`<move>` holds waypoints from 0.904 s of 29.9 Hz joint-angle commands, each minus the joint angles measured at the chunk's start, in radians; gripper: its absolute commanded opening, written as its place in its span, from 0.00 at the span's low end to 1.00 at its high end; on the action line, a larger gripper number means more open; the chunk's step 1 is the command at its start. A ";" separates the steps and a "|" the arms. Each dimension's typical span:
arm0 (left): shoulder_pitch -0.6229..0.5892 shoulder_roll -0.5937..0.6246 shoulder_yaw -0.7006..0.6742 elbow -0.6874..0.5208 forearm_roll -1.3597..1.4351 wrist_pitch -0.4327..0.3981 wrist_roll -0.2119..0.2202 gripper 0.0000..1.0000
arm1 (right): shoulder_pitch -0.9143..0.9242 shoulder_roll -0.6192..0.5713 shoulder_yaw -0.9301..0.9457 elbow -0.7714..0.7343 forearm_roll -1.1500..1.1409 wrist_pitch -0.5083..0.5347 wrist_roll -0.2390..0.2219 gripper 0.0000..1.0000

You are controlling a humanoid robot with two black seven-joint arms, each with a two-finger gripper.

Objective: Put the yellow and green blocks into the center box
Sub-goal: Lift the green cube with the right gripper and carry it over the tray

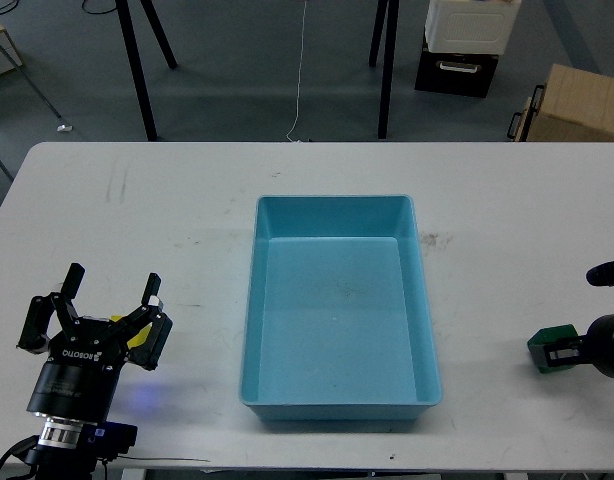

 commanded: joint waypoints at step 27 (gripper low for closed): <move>-0.007 0.002 0.001 0.021 -0.001 0.000 -0.005 1.00 | 0.477 0.996 -0.279 -0.399 0.379 -0.053 -0.003 0.40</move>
